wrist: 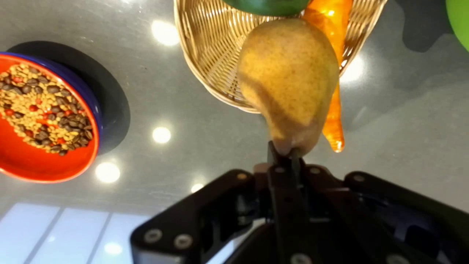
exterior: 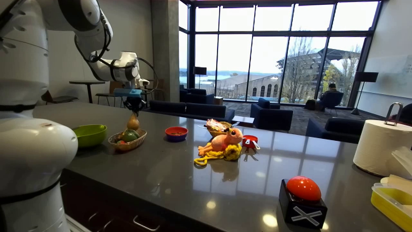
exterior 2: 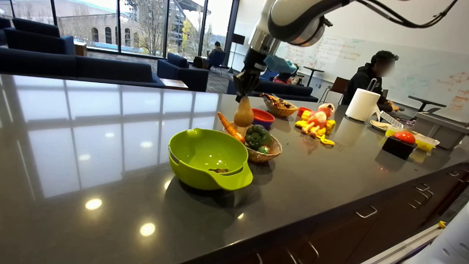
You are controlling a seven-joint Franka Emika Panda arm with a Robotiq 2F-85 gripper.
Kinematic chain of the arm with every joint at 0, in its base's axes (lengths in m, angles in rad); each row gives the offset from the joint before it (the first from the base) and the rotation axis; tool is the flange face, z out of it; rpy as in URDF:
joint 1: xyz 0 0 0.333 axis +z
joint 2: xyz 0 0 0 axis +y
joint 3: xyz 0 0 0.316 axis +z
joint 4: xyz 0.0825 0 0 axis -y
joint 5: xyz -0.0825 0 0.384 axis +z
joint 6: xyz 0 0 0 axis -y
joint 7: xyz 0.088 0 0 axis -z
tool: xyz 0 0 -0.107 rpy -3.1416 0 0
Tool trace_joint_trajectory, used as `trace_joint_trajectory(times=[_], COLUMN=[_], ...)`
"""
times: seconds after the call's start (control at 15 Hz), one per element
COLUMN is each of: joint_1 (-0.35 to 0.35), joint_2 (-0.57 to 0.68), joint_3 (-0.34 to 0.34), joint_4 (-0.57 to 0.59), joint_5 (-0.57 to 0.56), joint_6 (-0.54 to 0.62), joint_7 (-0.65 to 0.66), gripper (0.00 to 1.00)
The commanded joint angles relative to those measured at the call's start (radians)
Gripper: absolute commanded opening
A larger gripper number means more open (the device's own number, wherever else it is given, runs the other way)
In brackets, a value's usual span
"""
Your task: Put yellow vegetable in the green bowl
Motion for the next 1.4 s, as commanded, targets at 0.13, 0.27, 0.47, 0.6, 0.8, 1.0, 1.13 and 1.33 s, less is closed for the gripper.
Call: trace_joint_trajectory(times=[0.13, 0.27, 0.47, 0.6, 0.8, 1.0, 1.13, 1.33], joint_1=[0.032, 0.044, 0.064, 0.079, 0.099, 0.112, 0.120, 0.121], joint_2=[-0.099, -0.122, -0.148, -0.162, -0.171, -0.166, -0.157, -0.142], joint_3=[0.015, 0.033, 0.060, 0.080, 0.106, 0.125, 0.133, 0.134], joint_4=[-0.015, -0.021, -0.024, -0.033, -0.047, -0.065, -0.079, -0.109], joint_5=[-0.028, -0.002, 0.030, 0.052, 0.083, 0.130, 0.138, 0.140], joint_6=[-0.066, -0.086, -0.123, -0.139, -0.147, -0.147, -0.144, -0.144], joint_7=[0.079, 0.111, 0.162, 0.195, 0.217, 0.206, 0.213, 0.203], gripper=[0.01, 0.01, 0.01, 0.01, 0.01, 0.01, 0.01, 0.01])
